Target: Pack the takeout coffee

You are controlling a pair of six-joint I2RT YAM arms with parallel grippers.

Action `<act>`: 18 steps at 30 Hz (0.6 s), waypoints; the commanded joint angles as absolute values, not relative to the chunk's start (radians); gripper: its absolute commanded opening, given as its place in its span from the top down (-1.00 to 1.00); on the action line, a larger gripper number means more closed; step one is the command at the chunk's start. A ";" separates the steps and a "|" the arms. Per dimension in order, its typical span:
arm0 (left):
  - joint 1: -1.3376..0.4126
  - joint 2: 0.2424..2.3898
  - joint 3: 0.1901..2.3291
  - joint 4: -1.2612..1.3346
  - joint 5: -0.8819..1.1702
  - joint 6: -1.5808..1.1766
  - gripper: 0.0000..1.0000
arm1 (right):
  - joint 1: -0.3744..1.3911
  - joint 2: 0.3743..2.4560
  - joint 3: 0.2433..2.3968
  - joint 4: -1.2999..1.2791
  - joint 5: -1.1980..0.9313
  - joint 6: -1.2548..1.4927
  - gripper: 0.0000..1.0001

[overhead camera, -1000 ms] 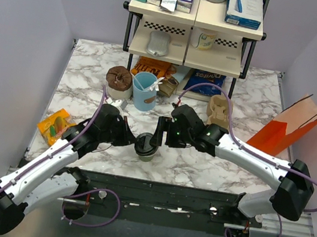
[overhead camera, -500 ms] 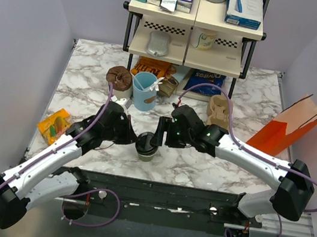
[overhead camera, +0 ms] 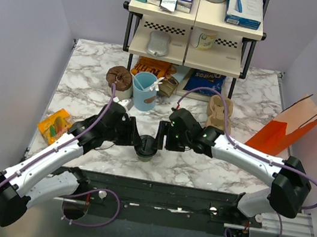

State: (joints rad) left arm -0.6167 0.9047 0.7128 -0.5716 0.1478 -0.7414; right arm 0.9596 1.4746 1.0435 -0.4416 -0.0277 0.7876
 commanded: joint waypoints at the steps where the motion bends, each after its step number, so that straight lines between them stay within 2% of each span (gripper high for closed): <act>1: -0.623 0.888 0.744 -0.589 0.133 -0.733 -0.15 | 0.953 1.496 1.032 -0.449 -0.006 0.784 -0.48; 2: -0.623 0.884 0.742 -0.592 0.132 -0.735 -0.20 | 0.953 1.499 1.032 -0.449 -0.005 0.784 -0.48; 3: -0.623 0.882 0.744 -0.591 0.133 -0.735 -0.34 | 0.953 1.500 1.035 -0.451 -0.005 0.784 -0.48; 5: -0.623 0.873 0.747 -0.597 0.130 -0.730 -0.42 | 0.953 1.505 1.037 -0.451 -0.005 0.781 -0.47; 6: -0.621 0.870 0.747 -0.598 0.127 -0.729 -0.52 | 0.954 1.509 1.038 -0.451 -0.003 0.781 -0.44; 14: -0.621 0.868 0.677 -0.543 0.166 -0.745 -0.87 | 0.953 1.545 1.037 -0.453 -0.018 0.784 -0.47; 18: -0.621 0.870 0.634 -0.482 0.187 -0.779 -0.85 | 0.953 1.566 1.037 -0.454 -0.026 0.784 -0.50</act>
